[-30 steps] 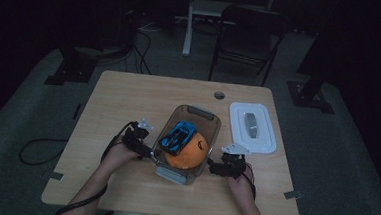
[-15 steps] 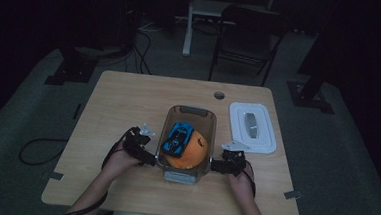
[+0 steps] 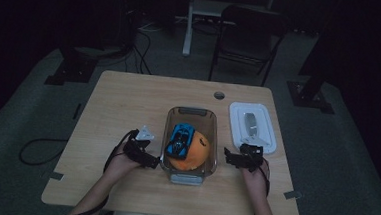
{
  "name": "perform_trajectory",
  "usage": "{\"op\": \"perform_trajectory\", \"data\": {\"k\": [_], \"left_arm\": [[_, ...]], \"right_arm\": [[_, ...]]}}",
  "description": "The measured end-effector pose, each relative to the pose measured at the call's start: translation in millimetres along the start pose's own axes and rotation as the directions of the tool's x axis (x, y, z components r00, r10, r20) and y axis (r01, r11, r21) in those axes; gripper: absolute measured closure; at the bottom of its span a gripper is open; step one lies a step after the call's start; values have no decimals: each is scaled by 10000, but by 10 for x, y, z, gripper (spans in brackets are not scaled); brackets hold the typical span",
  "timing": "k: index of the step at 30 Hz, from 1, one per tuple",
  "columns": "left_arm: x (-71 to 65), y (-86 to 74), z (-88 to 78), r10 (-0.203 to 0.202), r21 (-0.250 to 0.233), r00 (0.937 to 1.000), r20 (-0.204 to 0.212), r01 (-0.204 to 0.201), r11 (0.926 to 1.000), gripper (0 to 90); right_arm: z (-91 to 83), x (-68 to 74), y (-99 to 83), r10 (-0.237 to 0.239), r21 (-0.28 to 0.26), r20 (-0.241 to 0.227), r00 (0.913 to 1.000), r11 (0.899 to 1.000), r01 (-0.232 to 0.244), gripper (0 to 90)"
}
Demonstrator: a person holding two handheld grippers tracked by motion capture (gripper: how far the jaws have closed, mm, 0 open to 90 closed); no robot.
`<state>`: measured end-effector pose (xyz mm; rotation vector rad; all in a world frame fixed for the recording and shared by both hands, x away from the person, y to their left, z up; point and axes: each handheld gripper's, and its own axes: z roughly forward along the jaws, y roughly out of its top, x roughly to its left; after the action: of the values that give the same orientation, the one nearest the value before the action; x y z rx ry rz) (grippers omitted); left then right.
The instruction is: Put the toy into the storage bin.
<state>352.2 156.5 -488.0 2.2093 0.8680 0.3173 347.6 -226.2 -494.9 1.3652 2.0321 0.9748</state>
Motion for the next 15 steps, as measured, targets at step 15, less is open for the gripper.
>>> {"op": "perform_trajectory", "data": {"k": [15], "left_arm": [[-26, -73, 41, 215, -13, 9996, 165, -215, 9998, 13]], "right_arm": [[158, -604, 186, 1196, 31, 1017, 9876, 9927, -1205, 228]]}}
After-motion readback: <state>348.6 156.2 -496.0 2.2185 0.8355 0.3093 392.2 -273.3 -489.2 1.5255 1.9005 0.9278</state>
